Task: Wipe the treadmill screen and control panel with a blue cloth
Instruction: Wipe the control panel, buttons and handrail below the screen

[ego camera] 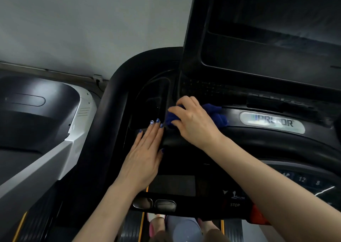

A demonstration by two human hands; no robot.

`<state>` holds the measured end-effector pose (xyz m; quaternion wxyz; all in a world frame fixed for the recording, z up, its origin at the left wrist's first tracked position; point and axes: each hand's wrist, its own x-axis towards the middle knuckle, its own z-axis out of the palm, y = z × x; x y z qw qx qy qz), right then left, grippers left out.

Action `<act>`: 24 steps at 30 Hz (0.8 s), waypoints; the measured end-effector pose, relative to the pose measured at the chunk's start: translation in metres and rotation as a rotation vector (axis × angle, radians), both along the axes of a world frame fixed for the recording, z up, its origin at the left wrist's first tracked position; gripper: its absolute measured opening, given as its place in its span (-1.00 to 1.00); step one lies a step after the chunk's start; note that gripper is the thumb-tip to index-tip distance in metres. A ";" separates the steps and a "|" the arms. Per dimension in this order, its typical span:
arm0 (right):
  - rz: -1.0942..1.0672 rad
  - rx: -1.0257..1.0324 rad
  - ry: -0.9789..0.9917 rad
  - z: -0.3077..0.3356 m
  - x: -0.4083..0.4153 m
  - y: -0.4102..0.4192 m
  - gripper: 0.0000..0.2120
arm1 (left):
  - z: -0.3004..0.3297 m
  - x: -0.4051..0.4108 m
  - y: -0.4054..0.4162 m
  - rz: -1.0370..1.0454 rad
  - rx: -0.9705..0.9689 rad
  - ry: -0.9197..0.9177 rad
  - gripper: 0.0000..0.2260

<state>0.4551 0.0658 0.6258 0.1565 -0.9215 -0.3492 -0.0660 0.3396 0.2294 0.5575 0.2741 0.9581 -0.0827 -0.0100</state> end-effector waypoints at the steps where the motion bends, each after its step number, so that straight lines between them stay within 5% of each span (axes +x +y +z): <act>1: 0.002 0.009 -0.004 0.000 0.004 0.005 -0.66 | -0.001 0.000 0.000 0.001 0.000 0.000 -0.45; 12: -0.100 -0.028 -0.132 -0.009 0.028 0.032 -0.86 | -0.007 -0.002 0.003 -0.004 -0.023 -0.021 -0.46; 24: -0.007 0.028 -0.039 -0.009 0.032 0.027 -0.85 | -0.010 -0.007 0.010 -0.013 -0.025 -0.018 -0.46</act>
